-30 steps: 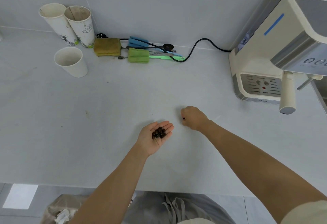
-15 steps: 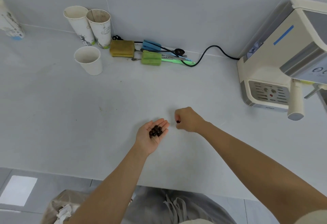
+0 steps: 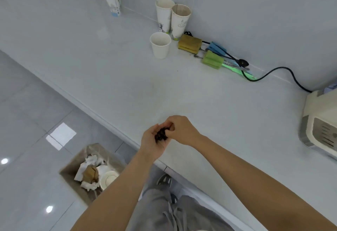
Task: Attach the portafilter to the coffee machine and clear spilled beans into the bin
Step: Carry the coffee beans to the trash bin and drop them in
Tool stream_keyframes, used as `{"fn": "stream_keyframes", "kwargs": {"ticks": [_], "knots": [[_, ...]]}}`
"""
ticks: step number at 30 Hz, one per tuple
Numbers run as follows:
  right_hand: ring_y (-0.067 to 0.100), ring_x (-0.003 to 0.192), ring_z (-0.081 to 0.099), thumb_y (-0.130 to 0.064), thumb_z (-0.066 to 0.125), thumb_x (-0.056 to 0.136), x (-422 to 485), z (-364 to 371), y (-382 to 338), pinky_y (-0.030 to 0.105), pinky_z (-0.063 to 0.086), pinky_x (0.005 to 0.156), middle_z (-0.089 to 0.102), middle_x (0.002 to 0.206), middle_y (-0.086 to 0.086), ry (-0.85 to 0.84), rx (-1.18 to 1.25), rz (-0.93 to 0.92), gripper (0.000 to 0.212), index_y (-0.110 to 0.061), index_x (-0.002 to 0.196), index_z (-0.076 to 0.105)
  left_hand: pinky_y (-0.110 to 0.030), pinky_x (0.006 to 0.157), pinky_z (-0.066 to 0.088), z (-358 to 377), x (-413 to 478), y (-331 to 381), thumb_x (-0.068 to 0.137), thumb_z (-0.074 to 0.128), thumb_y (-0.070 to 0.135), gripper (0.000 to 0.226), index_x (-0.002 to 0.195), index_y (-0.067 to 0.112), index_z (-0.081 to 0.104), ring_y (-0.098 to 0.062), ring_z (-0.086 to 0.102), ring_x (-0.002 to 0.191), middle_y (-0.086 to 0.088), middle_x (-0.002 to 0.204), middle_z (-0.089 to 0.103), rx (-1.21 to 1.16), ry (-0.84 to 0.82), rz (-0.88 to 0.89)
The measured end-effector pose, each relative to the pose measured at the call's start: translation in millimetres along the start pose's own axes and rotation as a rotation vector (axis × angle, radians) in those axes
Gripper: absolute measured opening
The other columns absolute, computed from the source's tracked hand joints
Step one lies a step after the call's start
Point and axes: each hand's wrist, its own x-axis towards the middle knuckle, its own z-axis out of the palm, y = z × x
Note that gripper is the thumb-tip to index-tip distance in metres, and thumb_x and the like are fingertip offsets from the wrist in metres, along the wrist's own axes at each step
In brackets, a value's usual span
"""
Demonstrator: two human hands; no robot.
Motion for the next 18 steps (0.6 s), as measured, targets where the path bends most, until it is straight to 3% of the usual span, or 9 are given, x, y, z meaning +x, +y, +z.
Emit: {"fn": "stream_keyframes", "kwargs": {"ticks": [2,6,9,12,15,18], "knots": [[0.014,0.084,0.055,-0.003,0.055,0.080,-6,16,-8,0.026,0.048,0.081,0.066,0.105,0.011,-0.015,0.040,-0.050,0.026,-0.003,0.104,0.067,-0.031,0.064,0.059,-15,-13,-2,0.095,0.031,0.014,0.044,0.075,-0.004,0.066,-0.024,0.067,0.073,-0.015,0.076,0.071,-0.063,0.022,0.069],[0.015,0.093,0.057,0.000,0.050,0.082,-23,53,-26,0.010,0.042,0.077,0.066,0.108,0.010,-0.002,0.210,-0.091,0.026,-0.002,0.101,0.067,-0.028,0.061,0.056,-44,-41,-5,0.096,0.028,0.016,0.049,0.072,-0.001,0.067,-0.020,0.072,0.058,-0.012,0.064,0.074,-0.166,0.027,0.229],[0.018,0.098,0.060,0.000,0.047,0.085,-37,81,-37,0.017,0.045,0.085,0.068,0.105,0.011,0.003,0.365,-0.071,0.024,-0.001,0.097,0.068,-0.026,0.060,0.055,-64,-59,-9,0.097,0.029,0.016,0.040,0.078,0.001,0.061,-0.017,0.071,0.057,-0.009,0.062,0.072,-0.246,0.090,0.334],[0.025,0.105,0.058,-0.002,0.045,0.091,-52,105,-52,0.034,0.046,0.095,0.064,0.111,0.019,-0.025,0.490,-0.011,0.025,0.005,0.107,0.062,-0.024,0.057,0.057,-86,-72,-15,0.096,0.032,0.015,0.051,0.065,0.004,0.070,-0.016,0.070,0.061,-0.006,0.063,0.072,-0.333,0.140,0.419],[0.038,0.115,0.050,-0.004,0.040,0.096,-60,135,-64,0.042,0.040,0.101,0.054,0.121,0.030,-0.084,0.568,0.054,0.027,0.014,0.111,0.053,-0.024,0.075,0.053,-106,-84,-17,0.096,0.031,0.015,0.058,0.055,0.009,0.072,-0.015,0.065,0.073,-0.002,0.058,0.072,-0.420,0.179,0.465],[0.042,0.120,0.046,-0.008,0.036,0.098,-60,168,-68,0.045,0.039,0.103,0.051,0.124,0.032,-0.137,0.663,0.125,0.031,0.016,0.113,0.049,-0.028,0.095,0.041,-124,-92,-18,0.097,0.030,0.017,0.042,0.078,0.007,0.066,-0.016,0.060,0.084,-0.002,0.061,0.074,-0.501,0.233,0.481]]}}
